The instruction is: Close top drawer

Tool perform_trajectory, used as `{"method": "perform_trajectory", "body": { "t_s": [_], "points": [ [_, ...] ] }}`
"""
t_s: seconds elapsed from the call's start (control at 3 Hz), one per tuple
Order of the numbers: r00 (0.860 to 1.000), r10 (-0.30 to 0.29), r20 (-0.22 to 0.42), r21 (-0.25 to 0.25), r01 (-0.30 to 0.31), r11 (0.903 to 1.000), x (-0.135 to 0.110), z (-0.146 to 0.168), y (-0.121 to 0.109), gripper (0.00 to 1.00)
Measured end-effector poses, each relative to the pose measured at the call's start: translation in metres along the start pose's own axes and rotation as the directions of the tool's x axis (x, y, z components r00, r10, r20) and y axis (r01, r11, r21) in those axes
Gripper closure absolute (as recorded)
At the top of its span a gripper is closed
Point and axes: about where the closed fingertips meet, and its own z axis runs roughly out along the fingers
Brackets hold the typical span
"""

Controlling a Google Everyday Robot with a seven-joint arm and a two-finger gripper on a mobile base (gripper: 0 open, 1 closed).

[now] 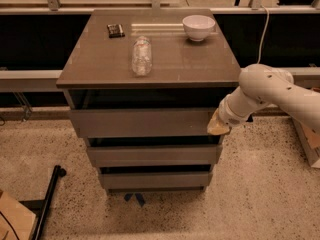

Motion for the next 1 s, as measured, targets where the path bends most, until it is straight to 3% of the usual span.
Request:
{"method": "perform_trajectory", "body": {
  "t_s": [1.0],
  "points": [
    [1.0, -0.002, 0.0, -0.012, 0.002, 0.9999, -0.0006, 0.0062, 0.003, 0.04]
  ]
}}
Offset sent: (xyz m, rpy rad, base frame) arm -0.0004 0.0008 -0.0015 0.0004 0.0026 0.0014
